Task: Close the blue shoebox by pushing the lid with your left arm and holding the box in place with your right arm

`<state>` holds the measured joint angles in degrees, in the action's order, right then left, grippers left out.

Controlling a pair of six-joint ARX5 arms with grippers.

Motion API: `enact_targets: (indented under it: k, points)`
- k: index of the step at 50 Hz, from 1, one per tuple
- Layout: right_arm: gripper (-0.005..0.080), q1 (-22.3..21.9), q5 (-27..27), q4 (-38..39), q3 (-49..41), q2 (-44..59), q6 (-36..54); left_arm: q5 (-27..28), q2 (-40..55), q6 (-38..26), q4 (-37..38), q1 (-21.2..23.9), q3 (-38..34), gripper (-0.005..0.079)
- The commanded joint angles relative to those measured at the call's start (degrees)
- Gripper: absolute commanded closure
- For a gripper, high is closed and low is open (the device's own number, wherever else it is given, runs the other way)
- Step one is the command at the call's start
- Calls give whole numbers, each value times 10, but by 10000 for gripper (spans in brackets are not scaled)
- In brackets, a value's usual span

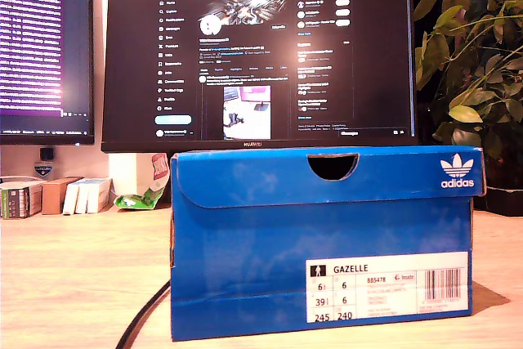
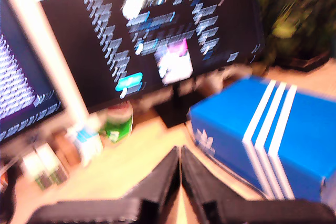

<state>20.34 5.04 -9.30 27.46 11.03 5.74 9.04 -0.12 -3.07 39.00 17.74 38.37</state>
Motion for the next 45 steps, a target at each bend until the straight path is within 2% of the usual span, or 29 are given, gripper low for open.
enact_targets:
  k: [1, 8, 17, 27, 30, 36, 42, 45]
  points:
    - [764, -1, 1, 36, -17, 7, -14, 7, -2, 18, -39, 1, -41, 762]
    - [764, 0, 14, 94, -19, 50, -10, 22, 28, 59, -138, 1, -104, 762]
    - [764, 0, 16, 143, -19, 149, 5, 25, 104, 61, -245, 1, -144, 762]
    - [764, 0, 36, 170, -24, 194, -2, 18, 158, 62, -247, 1, -146, 762]
    - [764, 0, 47, 185, -31, 180, -4, 14, 147, 64, -245, 1, -146, 762]
    - [764, -1, 61, 180, -49, 138, -4, -28, 113, 74, -238, 1, -152, 762]
    - [764, -1, 61, 172, -74, 108, -10, -31, 98, 79, -238, 1, -166, 762]
    - [764, 0, 61, 172, -86, 102, -29, -31, 96, 102, -239, 1, -179, 762]
